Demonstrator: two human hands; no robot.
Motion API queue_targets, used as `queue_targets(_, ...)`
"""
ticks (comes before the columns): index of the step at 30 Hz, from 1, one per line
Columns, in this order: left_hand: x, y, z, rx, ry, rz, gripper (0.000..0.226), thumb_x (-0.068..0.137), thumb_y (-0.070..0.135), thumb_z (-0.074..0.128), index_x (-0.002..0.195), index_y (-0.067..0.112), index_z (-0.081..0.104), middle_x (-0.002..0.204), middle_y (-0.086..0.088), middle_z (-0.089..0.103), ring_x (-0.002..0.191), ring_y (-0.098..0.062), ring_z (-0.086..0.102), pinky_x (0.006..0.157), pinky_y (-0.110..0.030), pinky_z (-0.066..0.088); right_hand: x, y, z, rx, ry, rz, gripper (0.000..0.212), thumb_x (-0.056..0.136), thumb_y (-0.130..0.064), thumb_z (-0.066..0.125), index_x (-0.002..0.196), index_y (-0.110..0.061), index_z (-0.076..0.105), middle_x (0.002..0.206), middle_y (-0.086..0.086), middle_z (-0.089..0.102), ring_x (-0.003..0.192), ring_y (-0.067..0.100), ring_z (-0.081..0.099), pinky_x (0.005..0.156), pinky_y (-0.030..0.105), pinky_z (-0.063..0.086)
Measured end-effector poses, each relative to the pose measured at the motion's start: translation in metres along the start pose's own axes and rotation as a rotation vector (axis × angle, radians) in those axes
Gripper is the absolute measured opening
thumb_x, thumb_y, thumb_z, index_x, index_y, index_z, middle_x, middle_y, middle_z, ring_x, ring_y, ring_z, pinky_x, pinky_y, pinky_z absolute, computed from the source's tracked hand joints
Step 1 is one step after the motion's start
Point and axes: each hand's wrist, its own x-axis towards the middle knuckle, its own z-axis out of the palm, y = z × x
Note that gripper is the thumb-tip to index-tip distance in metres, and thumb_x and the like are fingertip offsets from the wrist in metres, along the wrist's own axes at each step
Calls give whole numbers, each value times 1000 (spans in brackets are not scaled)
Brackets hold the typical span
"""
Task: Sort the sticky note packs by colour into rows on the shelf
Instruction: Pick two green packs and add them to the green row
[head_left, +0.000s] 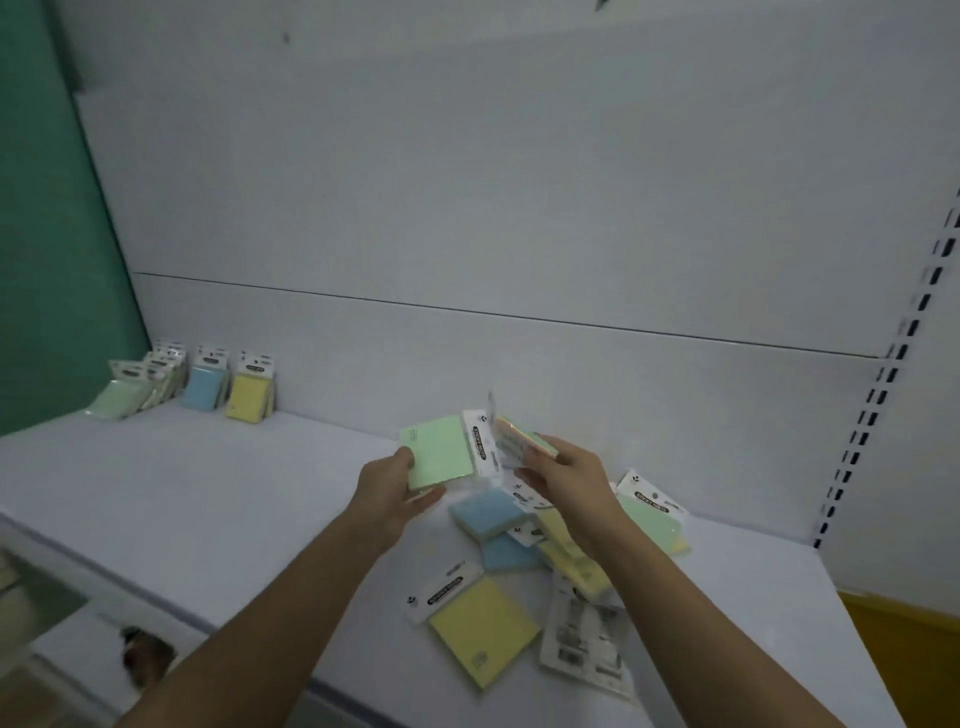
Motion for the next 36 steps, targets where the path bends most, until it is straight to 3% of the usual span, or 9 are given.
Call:
queue_targets(4, -28, -7, -30, -19, 110, -55, 11, 84, -1, 50, 87, 6, 59, 80, -12, 47, 77, -21, 47, 64, -33, 52, -15, 0, 19, 194, -79, 108, 13, 96, -19, 54, 96, -15, 66, 97, 9, 64, 93, 19, 60, 90, 30, 51)
queue_targets(6, -42, -7, -43, -46, 133, -62, 13, 82, -1, 53, 90, 7, 60, 80, -11, 52, 76, -22, 51, 64, -32, 49, -17, 5, 31, 261, -16, 156, 22, 99, -25, 48, 96, -12, 65, 96, 7, 65, 87, 21, 60, 82, 31, 52)
queue_targets(8, -54, -4, -54, -79, 146, -67, 16, 81, -3, 56, 93, 7, 61, 78, -9, 55, 70, -20, 54, 60, -30, 48, -19, 14, 45, 88, 81, 52, 18, 95, -13, 52, 91, -16, 69, 106, 9, 67, 96, 27, 63, 88, 40, 53)
queue_targets(11, -64, 4, -68, -117, 136, -45, 19, 82, -8, 55, 94, 6, 59, 81, -9, 60, 70, -21, 57, 64, -29, 49, -27, 16, 64, 64, 85, 45, 36, 91, -2, 56, 121, -23, 53, 125, 14, 50, 93, 28, 58, 77, 38, 53)
queue_targets(13, -66, 11, -80, -106, 87, -14, 22, 84, -11, 53, 97, 6, 59, 86, -10, 63, 73, -22, 58, 69, -29, 51, -31, 8, 75, 168, 59, 173, 50, 91, 0, 56, 135, -19, 42, 113, 13, 53, 77, 21, 55, 65, 30, 48)
queue_targets(16, -64, 18, -105, -90, 24, -2, 28, 87, -7, 52, 110, 8, 59, 98, -13, 66, 80, -24, 64, 69, -32, 54, -38, 2, 99, 279, 1, 294, 41, 90, 8, 53, 127, -10, 48, 86, 11, 56, 64, 19, 50, 54, 25, 42)
queue_targets(20, -60, 34, -155, -125, 38, -36, 24, 92, 6, 52, 115, 10, 59, 97, -11, 67, 83, -22, 63, 70, -32, 51, -48, -2, 153, 410, -7, 296, 30, 89, 8, 52, 116, -4, 58, 98, 17, 64, 84, 27, 64, 75, 33, 54)
queue_targets(30, -45, 117, -336, -73, -6, 53, 28, 92, 2, 56, 119, 6, 57, 111, -14, 66, 104, -33, 63, 87, -38, 52, -61, -11, 340, 403, -95, 231, 29, 92, 3, 57, 119, -4, 51, 111, 18, 67, 93, 25, 69, 75, 31, 58)
queue_targets(36, -8, 150, -409, -84, 32, 39, 22, 93, 8, 55, 114, 6, 61, 107, -14, 68, 95, -30, 66, 72, -35, 57, -47, -10, 419, 409, -186, 237, 28, 90, 10, 49, 116, 2, 56, 110, 18, 67, 98, 30, 68, 74, 31, 61)
